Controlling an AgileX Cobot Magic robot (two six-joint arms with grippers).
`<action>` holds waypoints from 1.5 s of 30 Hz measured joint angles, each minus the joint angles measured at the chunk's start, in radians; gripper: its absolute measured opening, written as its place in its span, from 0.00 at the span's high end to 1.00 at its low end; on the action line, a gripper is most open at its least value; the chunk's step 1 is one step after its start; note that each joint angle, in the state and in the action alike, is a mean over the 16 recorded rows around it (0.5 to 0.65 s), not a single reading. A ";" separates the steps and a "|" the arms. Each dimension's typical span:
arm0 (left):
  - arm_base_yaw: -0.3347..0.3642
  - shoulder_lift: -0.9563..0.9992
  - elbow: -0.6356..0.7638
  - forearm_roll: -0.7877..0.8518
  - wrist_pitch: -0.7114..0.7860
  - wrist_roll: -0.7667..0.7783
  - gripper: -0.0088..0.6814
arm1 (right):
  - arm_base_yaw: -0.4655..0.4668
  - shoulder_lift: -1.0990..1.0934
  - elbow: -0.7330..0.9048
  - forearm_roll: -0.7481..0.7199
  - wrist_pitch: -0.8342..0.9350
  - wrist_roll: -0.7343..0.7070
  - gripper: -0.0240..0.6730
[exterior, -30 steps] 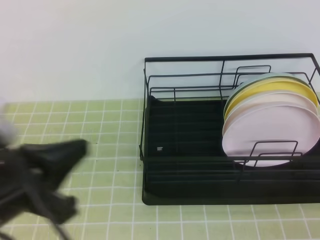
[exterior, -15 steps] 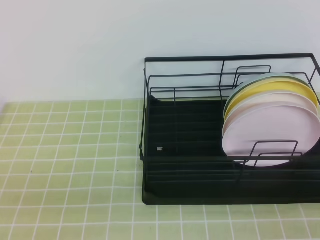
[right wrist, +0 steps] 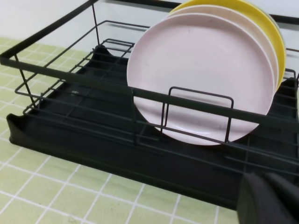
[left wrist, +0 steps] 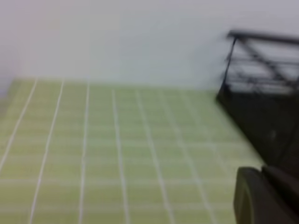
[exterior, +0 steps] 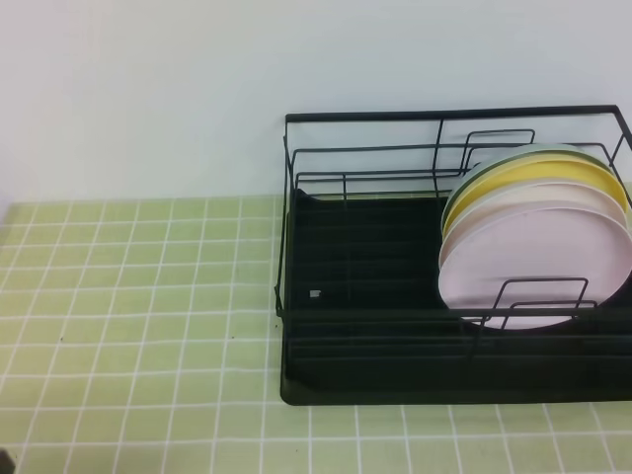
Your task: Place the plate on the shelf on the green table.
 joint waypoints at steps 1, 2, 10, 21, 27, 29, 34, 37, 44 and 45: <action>0.000 -0.007 0.008 0.055 0.014 -0.053 0.99 | 0.000 0.000 0.000 0.001 0.000 0.000 0.97; 0.001 -0.013 0.016 0.110 0.028 -0.106 0.99 | 0.000 0.000 0.000 0.001 0.000 0.000 0.97; 0.005 -0.055 0.054 0.364 0.101 -0.354 0.99 | 0.000 0.000 0.000 0.007 0.000 -0.001 0.97; 0.006 -0.056 0.059 0.370 0.105 -0.356 0.99 | 0.000 0.000 0.000 0.009 0.000 -0.002 0.97; 0.006 -0.056 0.059 0.370 0.105 -0.356 0.99 | 0.000 0.000 0.000 0.009 -0.001 -0.002 0.97; 0.006 -0.056 0.059 0.370 0.105 -0.356 0.99 | 0.000 0.000 0.000 0.005 -0.005 -0.003 0.97; 0.006 -0.056 0.059 0.370 0.105 -0.356 0.99 | 0.000 -0.003 0.015 -0.079 -0.039 0.037 0.97; 0.006 -0.056 0.059 0.371 0.105 -0.356 0.99 | 0.000 -0.007 0.042 -0.166 -0.090 0.118 0.97; 0.006 -0.056 0.059 0.372 0.105 -0.356 0.99 | 0.000 -0.021 0.126 -0.417 -0.209 0.328 0.97; 0.006 -0.056 0.059 0.372 0.105 -0.356 0.99 | 0.000 -0.027 0.138 -0.452 -0.216 0.358 0.97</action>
